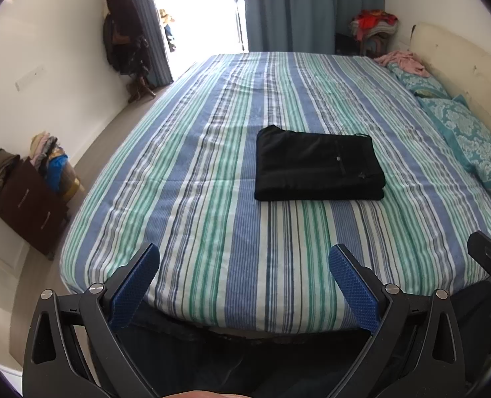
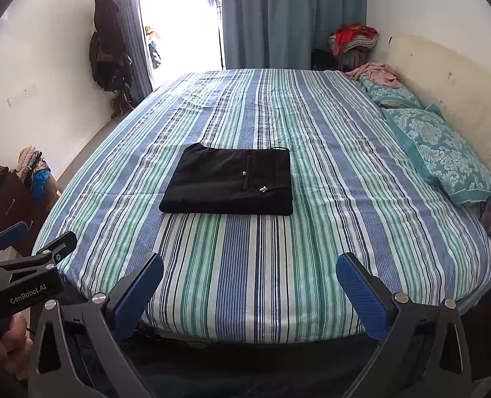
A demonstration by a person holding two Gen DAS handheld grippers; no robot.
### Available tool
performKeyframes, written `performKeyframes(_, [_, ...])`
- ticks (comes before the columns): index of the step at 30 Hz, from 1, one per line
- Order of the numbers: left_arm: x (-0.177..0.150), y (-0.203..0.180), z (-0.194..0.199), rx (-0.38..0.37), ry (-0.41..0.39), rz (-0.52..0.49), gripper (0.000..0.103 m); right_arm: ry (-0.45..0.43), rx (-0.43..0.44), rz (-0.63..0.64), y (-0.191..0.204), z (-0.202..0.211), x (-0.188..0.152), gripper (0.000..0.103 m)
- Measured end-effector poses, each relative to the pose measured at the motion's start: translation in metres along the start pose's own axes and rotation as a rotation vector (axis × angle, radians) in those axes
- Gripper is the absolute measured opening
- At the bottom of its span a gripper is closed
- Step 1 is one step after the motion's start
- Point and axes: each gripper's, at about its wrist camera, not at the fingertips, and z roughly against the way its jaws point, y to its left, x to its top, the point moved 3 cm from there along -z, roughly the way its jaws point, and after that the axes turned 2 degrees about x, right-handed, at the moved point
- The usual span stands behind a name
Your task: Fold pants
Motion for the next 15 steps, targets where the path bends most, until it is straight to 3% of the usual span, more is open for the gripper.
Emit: performKeyframes(15, [-0.0018,-0.0020,-0.0025,-0.002,0.004,-0.003,0.102,-0.004,-0.010,0.007,0.0007,0.0008,0.0004,0.103])
